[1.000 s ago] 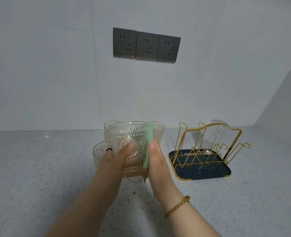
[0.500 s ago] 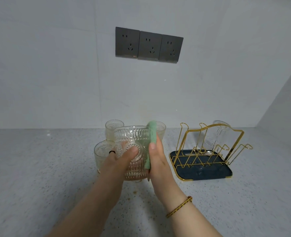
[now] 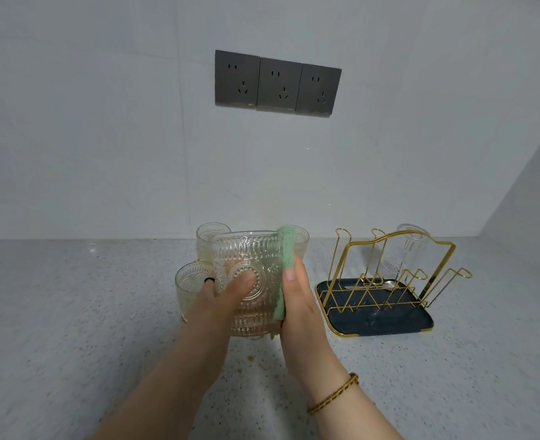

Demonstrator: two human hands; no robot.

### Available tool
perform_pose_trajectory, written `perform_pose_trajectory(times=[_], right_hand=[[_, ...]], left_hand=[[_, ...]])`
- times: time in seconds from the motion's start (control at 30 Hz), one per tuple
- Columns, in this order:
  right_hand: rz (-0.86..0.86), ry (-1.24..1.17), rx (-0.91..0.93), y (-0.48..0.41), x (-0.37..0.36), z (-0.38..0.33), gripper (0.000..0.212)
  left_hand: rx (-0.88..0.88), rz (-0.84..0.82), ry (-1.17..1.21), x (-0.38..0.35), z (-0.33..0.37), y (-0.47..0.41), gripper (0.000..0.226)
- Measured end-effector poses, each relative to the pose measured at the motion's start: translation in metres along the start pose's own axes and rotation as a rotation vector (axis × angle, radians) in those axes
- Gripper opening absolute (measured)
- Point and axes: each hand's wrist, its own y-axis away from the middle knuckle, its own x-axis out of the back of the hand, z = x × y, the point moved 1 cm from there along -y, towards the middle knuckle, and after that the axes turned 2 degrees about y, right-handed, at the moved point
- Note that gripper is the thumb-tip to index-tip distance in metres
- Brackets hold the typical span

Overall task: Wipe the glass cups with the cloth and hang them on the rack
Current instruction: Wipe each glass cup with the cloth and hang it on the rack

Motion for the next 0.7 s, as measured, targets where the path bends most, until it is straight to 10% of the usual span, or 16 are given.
perform_pose_trajectory(times=[0.07,0.3,0.57,0.7], right_hand=[[0.045,0.017,-0.021,0.001,0.000,0.002,0.060],[0.112,0.121,-0.031,0.002,0.008,0.002,0.045],[0.103,0.562,0.215,0.012,-0.015,0.002,0.042],[0.045,0.280,0.139,0.004,-0.009,0.003,0.044]], left_hand=[[0.004,0.021,-0.062,-0.003,0.000,-0.001,0.105],[-0.035,0.125,-0.110,-0.007,-0.004,-0.003,0.041],[0.045,0.012,0.001,-0.007,-0.002,-0.002,0.064],[0.076,0.005,0.137,0.000,-0.002,-0.005,0.083]])
